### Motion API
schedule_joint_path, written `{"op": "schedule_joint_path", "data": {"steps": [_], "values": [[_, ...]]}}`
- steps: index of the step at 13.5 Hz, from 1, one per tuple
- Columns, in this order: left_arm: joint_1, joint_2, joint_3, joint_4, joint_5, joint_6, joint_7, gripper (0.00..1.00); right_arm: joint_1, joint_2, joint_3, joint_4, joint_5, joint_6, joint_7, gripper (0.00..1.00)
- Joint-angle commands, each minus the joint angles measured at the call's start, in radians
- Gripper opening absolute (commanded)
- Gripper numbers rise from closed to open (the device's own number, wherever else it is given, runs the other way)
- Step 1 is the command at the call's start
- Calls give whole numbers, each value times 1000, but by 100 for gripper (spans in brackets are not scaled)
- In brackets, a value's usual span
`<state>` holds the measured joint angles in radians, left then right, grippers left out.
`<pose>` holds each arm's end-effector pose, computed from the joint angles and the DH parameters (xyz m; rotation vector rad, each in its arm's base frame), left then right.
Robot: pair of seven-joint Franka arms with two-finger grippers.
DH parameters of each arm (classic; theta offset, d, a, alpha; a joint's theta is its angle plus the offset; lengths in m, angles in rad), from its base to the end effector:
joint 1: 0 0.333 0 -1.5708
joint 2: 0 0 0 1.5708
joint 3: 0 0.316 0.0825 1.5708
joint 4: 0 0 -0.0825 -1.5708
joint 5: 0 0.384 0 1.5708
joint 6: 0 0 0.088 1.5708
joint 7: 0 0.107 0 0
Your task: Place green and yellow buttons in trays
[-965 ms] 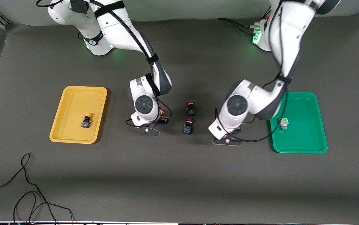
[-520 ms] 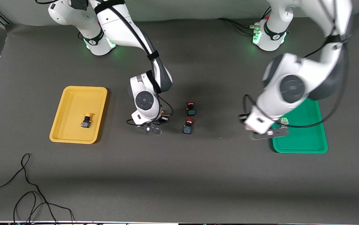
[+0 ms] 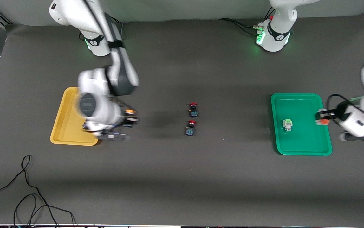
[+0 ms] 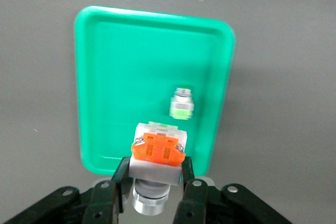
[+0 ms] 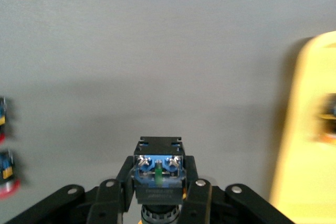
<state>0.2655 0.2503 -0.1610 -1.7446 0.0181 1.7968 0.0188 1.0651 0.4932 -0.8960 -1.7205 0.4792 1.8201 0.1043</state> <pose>0.6029 0.0711 0.4154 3.0898 0.1252 -0.2994 0.5949 0.1977 0.3709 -3.0837 0.1230 0.2971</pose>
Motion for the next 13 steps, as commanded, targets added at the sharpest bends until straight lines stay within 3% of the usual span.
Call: {"op": "schedule_joint_path", "data": {"steps": [1,4,6,8,9,10,11,13], "values": [[41,-23,-14,-160,49,169,64,29,16,-68,-168,-30,-1,-112,-229,0],[61,0,-12,-361,72,469,66,29,3,-56,-297,-44,-49,-147,-462,0],[90,46,-12,-455,97,652,66,30,-51,-51,-305,-92,-82,-81,-561,0],[93,87,-11,-472,109,711,66,31,-71,-51,-305,-186,-80,49,-662,0],[93,95,-9,-470,111,713,66,39,-91,-51,-302,-232,-77,117,-708,0],[92,98,-5,-466,112,710,67,66,-105,-50,-299,-282,-71,193,-756,0],[92,96,-5,-458,112,699,67,100,-123,-48,-296,-335,-45,265,-808,0],[93,86,-6,-441,112,687,64,100,-157,-6,-270,-390,71,343,-906,0]]}}
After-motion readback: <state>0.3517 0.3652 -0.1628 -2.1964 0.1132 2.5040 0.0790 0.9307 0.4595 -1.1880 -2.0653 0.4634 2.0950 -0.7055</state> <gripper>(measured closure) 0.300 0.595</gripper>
